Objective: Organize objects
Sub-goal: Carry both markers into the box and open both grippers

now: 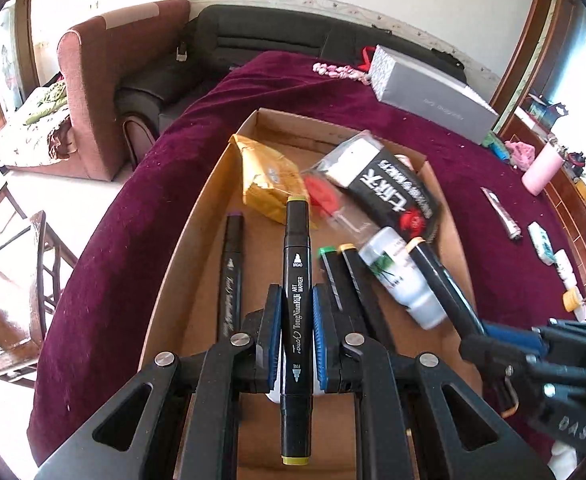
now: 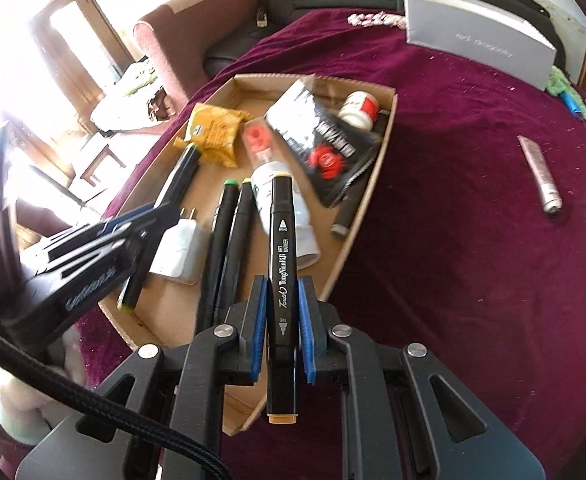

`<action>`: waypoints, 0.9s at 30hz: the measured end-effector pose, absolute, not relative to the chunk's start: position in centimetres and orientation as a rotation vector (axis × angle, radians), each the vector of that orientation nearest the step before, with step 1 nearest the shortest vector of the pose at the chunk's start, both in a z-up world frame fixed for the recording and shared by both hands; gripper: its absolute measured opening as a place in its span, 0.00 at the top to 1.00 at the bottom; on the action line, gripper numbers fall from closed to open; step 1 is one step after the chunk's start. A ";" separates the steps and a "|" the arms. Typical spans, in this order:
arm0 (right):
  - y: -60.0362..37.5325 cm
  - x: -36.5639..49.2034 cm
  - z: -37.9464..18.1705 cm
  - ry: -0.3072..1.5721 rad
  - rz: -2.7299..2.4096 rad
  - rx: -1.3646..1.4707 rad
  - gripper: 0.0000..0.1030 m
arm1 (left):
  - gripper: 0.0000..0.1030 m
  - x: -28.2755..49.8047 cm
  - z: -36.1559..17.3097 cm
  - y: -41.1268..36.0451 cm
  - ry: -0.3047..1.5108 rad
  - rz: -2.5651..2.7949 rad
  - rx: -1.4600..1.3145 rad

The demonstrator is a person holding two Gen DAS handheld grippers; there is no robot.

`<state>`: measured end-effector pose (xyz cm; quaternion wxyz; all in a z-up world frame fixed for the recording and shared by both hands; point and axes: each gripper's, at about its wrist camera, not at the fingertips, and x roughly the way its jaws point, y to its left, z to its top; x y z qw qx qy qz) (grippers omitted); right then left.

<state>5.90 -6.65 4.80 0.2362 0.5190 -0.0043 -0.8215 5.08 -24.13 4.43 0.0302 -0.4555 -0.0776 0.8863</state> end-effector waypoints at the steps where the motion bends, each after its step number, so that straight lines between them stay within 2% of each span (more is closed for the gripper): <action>1: -6.9 5.9 4.6 -0.013 -2.245 1.430 0.87 | 0.89 4.8 4.3 -24.3 -0.237 2.730 -1.413; 11: -9.6 5.6 3.2 0.047 -2.207 1.468 0.87 | 0.89 3.5 3.7 -25.2 -0.244 2.712 -1.427; 18: -9.9 5.1 2.1 0.039 -2.201 1.497 0.87 | 0.87 3.1 3.3 -25.8 -0.330 2.686 -1.427; 20: -9.7 4.8 2.0 0.016 -2.204 1.505 0.84 | 0.81 3.2 3.4 -26.0 -0.367 2.676 -1.416; 22: -9.4 4.6 2.0 -0.014 -2.214 1.500 0.79 | 0.64 3.5 3.9 -26.2 -0.394 2.681 -1.382; 24: -9.1 4.5 1.8 -0.033 -2.220 1.498 0.76 | 0.55 3.7 4.5 -26.3 -0.414 2.697 -1.354; 27: -8.4 4.8 2.2 -0.074 -2.217 1.464 0.76 | 0.50 4.1 5.6 -26.4 -0.426 2.731 -1.324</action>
